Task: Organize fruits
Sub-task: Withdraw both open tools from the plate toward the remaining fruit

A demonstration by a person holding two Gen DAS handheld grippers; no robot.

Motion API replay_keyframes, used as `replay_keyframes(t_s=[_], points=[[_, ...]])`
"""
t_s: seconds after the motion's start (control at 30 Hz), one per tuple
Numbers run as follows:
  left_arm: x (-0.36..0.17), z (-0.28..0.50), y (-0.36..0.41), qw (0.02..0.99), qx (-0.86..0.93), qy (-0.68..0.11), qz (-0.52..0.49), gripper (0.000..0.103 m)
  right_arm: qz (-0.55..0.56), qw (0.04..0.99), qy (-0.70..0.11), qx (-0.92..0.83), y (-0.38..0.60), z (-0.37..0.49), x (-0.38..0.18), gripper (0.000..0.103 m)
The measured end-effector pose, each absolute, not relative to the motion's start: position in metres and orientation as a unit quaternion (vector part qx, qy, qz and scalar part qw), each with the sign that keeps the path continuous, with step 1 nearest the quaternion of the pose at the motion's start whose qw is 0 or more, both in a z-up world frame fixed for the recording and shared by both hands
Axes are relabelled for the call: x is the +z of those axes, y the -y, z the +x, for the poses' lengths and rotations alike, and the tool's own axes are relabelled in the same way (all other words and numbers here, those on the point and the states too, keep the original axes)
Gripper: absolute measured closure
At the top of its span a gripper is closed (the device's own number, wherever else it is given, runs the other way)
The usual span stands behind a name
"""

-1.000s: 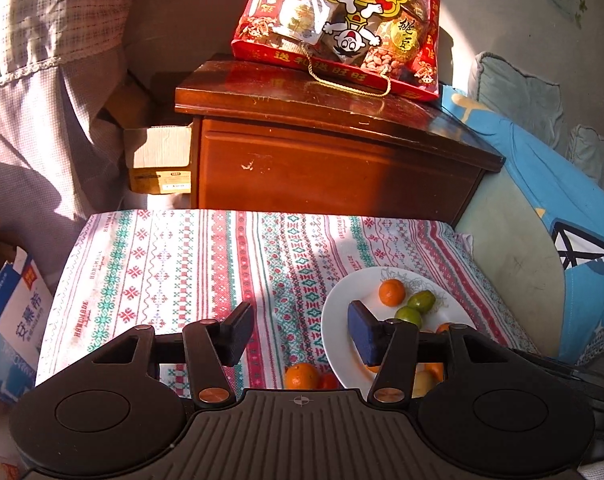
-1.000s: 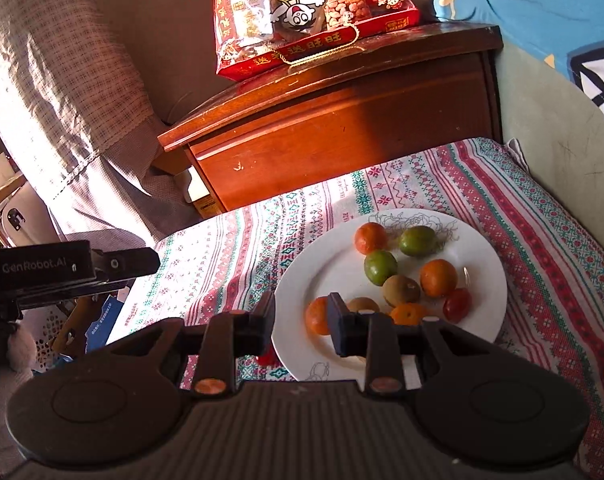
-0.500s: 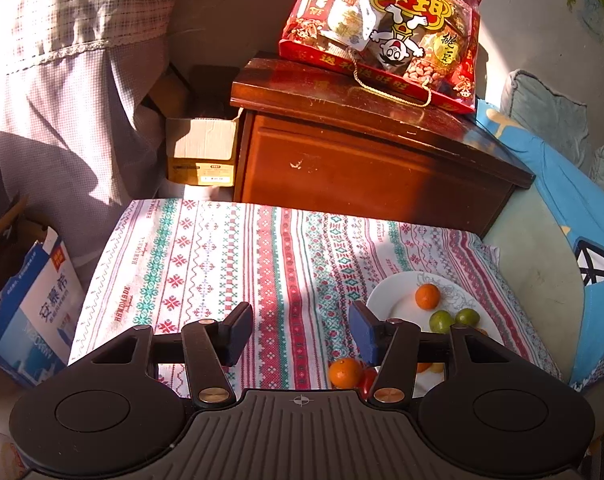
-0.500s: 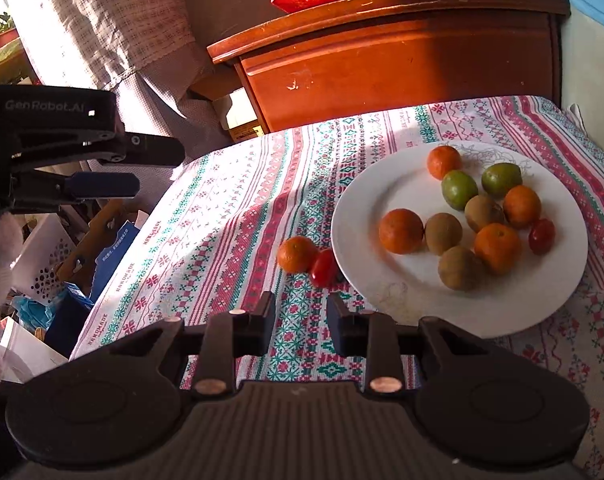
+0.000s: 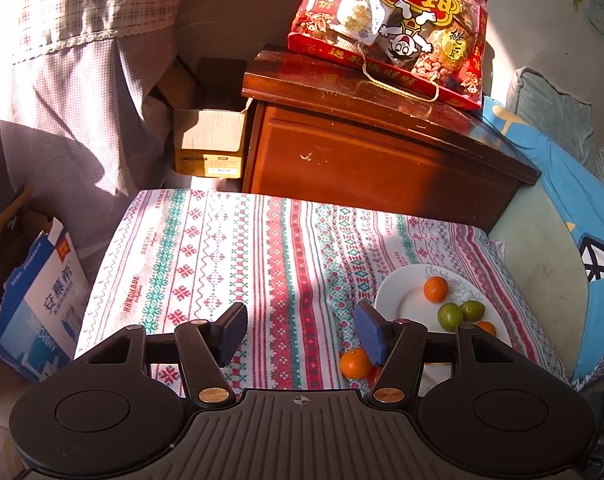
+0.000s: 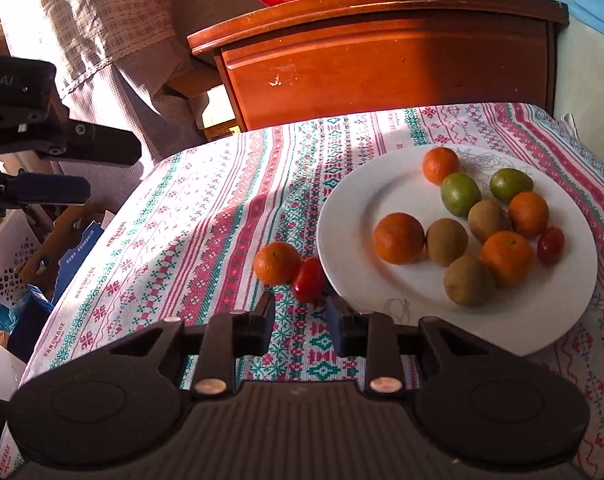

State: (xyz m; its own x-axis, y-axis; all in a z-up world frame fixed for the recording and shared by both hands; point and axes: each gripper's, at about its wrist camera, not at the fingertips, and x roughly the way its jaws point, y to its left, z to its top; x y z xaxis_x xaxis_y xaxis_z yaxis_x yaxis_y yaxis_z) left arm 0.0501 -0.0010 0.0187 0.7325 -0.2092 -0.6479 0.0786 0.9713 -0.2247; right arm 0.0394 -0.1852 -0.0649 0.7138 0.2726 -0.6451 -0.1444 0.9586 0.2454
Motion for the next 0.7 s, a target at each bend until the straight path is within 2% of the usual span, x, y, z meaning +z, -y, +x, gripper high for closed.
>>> replay_keyframes(t_s=[0.03,0.2,0.7], points=[[0.019,0.050,0.001,0.926,-0.077,-0.357,-0.091,0.045,0.085,0.923,-0.358,0.108,0.184,0.040,-0.066,0.078],[0.016,0.049,-0.003,0.925,-0.071,-0.361,-0.090,0.045,0.073,0.929,-0.349,0.098,0.178,0.043,-0.068,0.080],[0.010,0.047,-0.012,0.923,-0.065,-0.369,-0.085,0.045,0.053,0.935,-0.338,0.096,0.170,0.053,-0.072,0.082]])
